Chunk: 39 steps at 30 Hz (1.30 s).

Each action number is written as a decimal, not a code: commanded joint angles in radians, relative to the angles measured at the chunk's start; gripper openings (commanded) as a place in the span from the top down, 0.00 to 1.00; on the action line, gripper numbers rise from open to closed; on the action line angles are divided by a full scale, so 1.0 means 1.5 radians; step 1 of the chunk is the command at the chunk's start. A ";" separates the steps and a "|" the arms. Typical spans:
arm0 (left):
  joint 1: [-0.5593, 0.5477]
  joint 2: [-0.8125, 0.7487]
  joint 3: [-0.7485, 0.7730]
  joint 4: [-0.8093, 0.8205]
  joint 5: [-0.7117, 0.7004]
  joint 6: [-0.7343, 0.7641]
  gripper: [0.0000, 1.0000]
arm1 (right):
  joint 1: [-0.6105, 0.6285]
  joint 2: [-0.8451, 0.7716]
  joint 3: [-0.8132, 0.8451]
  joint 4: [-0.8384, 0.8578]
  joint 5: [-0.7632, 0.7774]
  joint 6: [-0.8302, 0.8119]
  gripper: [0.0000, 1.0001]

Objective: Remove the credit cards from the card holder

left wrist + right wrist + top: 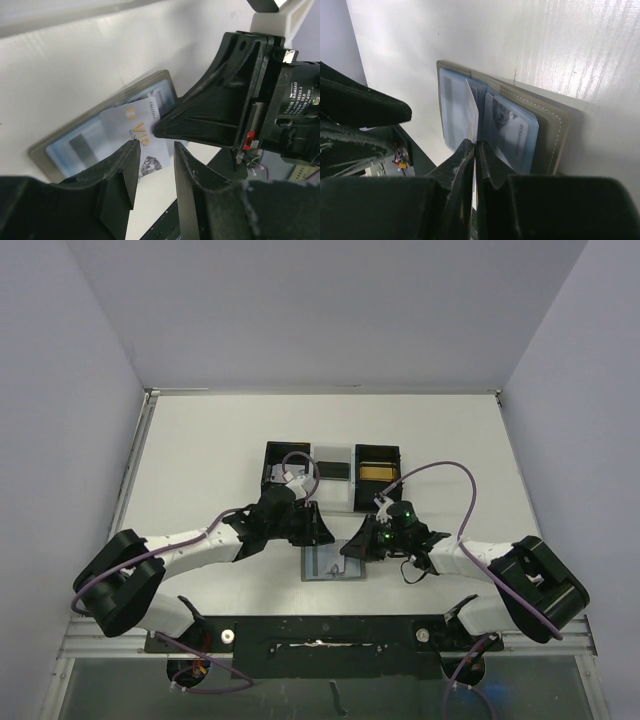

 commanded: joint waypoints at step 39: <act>-0.005 0.109 -0.030 -0.025 0.025 0.016 0.88 | 0.017 0.065 -0.020 0.148 -0.056 0.021 0.81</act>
